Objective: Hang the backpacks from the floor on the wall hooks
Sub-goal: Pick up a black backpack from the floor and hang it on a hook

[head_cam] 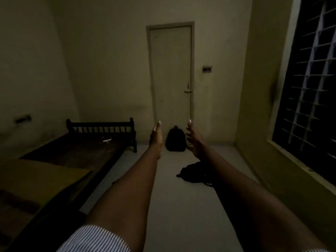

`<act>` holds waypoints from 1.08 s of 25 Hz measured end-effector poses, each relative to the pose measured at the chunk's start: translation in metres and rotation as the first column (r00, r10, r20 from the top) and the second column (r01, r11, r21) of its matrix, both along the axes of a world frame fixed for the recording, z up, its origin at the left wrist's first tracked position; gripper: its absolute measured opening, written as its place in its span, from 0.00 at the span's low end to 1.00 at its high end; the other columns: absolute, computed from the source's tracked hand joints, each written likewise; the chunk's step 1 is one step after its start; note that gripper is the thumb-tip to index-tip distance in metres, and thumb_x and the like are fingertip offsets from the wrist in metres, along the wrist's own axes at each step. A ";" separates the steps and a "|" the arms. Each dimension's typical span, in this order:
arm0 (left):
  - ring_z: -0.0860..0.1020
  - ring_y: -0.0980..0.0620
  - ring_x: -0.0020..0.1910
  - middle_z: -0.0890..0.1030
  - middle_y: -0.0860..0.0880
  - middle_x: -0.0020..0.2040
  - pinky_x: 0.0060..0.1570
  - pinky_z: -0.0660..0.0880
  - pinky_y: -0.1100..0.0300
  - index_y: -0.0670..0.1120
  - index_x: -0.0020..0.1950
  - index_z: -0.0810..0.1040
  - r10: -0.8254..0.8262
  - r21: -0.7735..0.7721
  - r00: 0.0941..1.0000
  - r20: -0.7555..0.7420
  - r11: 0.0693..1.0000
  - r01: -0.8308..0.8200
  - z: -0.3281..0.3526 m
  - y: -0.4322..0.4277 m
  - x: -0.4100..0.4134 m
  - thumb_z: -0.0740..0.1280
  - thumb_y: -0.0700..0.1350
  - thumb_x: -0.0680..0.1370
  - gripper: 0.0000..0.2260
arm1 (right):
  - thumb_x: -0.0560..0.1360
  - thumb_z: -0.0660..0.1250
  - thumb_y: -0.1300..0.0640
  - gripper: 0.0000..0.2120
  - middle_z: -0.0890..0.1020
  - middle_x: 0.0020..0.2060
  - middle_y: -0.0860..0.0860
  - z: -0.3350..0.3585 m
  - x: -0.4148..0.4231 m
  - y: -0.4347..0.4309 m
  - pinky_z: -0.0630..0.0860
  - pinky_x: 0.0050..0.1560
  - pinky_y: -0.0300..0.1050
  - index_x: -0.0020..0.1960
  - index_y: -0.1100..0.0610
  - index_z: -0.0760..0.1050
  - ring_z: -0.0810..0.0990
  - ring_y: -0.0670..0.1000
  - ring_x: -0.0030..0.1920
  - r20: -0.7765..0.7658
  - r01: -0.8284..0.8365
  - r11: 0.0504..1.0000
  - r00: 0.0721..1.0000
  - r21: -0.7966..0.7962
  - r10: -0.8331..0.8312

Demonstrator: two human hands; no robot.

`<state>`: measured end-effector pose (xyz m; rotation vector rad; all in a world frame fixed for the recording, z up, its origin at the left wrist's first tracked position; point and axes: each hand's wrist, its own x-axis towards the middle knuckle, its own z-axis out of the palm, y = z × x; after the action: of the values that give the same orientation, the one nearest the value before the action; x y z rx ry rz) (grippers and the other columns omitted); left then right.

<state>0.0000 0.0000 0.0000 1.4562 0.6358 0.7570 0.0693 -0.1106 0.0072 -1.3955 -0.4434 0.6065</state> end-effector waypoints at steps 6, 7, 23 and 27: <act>0.61 0.46 0.74 0.60 0.46 0.76 0.72 0.57 0.52 0.48 0.75 0.57 0.126 -0.032 0.992 -0.011 0.992 -0.126 -0.058 0.113 0.003 0.51 0.58 0.79 0.26 | 0.74 0.55 0.35 0.36 0.60 0.75 0.53 -0.055 0.025 0.118 0.61 0.71 0.54 0.75 0.54 0.56 0.60 0.54 0.74 -0.105 -0.154 0.987 0.983 -0.036 0.149; 0.60 0.46 0.74 0.60 0.46 0.76 0.72 0.56 0.52 0.48 0.74 0.57 0.159 -0.033 0.987 -0.001 0.987 -0.159 -0.068 0.136 0.003 0.52 0.57 0.79 0.25 | 0.75 0.55 0.35 0.36 0.60 0.75 0.53 -0.064 0.029 0.141 0.61 0.71 0.54 0.75 0.54 0.56 0.60 0.53 0.74 -0.116 -0.185 0.982 0.977 -0.040 0.180; 0.68 0.44 0.69 0.68 0.42 0.71 0.68 0.64 0.55 0.39 0.71 0.65 0.387 0.027 0.882 -0.268 0.919 -0.394 -0.192 0.459 0.041 0.56 0.47 0.81 0.20 | 0.77 0.60 0.45 0.28 0.67 0.71 0.56 -0.197 0.110 0.506 0.64 0.72 0.51 0.72 0.59 0.62 0.67 0.56 0.69 -0.194 -0.459 0.875 0.883 -0.156 0.428; 0.69 0.44 0.68 0.69 0.42 0.70 0.66 0.65 0.56 0.40 0.70 0.66 0.422 0.012 0.831 -0.363 0.894 -0.448 -0.237 0.562 0.079 0.58 0.46 0.80 0.20 | 0.78 0.61 0.51 0.23 0.71 0.67 0.57 -0.252 0.143 0.613 0.69 0.62 0.46 0.69 0.61 0.66 0.70 0.59 0.66 -0.287 -0.513 0.840 0.843 -0.174 0.456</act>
<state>0.0786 0.5616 -0.2370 1.4052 1.2995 0.8103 0.2128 0.5022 -0.2448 -1.4236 -0.5528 1.2718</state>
